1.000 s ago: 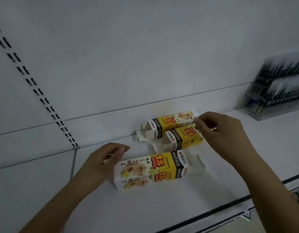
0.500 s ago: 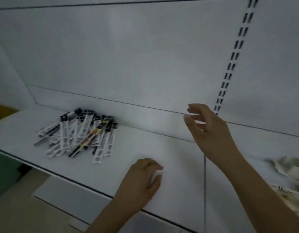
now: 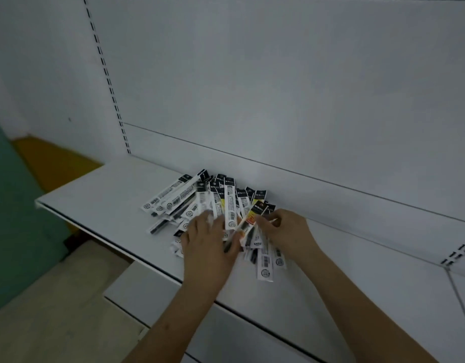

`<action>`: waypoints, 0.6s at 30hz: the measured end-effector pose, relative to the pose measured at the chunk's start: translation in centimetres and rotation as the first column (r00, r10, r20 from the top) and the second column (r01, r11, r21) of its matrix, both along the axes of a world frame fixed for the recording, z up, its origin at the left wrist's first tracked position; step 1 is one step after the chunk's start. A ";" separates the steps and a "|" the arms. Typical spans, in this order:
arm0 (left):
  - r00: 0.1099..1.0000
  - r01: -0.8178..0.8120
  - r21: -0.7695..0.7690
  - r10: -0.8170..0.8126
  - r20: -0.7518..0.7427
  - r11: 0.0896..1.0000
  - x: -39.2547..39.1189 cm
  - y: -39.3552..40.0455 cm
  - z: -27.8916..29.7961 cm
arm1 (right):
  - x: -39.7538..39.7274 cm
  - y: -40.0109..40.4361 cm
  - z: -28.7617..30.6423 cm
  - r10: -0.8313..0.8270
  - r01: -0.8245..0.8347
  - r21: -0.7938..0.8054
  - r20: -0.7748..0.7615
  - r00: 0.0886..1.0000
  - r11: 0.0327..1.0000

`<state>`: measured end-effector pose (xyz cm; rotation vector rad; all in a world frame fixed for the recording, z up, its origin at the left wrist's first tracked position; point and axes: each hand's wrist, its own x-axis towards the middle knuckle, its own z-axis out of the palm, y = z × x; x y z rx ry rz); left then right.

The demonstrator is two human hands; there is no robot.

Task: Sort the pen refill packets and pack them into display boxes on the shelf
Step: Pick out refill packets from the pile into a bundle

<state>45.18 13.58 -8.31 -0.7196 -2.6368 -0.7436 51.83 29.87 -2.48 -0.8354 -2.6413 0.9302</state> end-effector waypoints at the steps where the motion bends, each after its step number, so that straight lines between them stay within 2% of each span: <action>1: 0.999 0.044 -0.012 -0.044 -0.013 0.999 -0.1 0.2 -0.1 | -0.7 -0.2 -0.2 -0.001 0.001 0.008 0.006 1.000 1.000; 6: 0.976 0.216 0.048 -0.216 0.003 0.975 0.3 -0.1 -0.5 | -2.8 -0.2 -0.1 0.008 -0.008 -0.002 -0.013 1.000 1.000; 10: 0.940 0.305 0.179 -0.326 0.104 0.936 0.7 -0.6 0.5 | -4.3 -0.2 0.8 0.081 -0.077 -0.086 0.035 0.996 0.993; 13: 0.923 0.335 0.194 -0.363 0.128 0.922 0.9 -0.6 1.3 | -5.6 0.0 0.7 0.139 -0.125 -0.129 0.107 0.984 0.984; 15: 0.921 0.329 0.210 -0.362 0.145 0.921 0.9 -0.7 1.4 | -5.7 0.4 0.8 0.171 -0.142 -0.215 0.124 0.977 0.966; 18: 0.910 0.337 0.246 -0.381 0.163 0.909 1.2 -0.8 1.8 | -5.2 1.0 0.9 0.194 -0.154 -0.380 0.069 0.979 0.912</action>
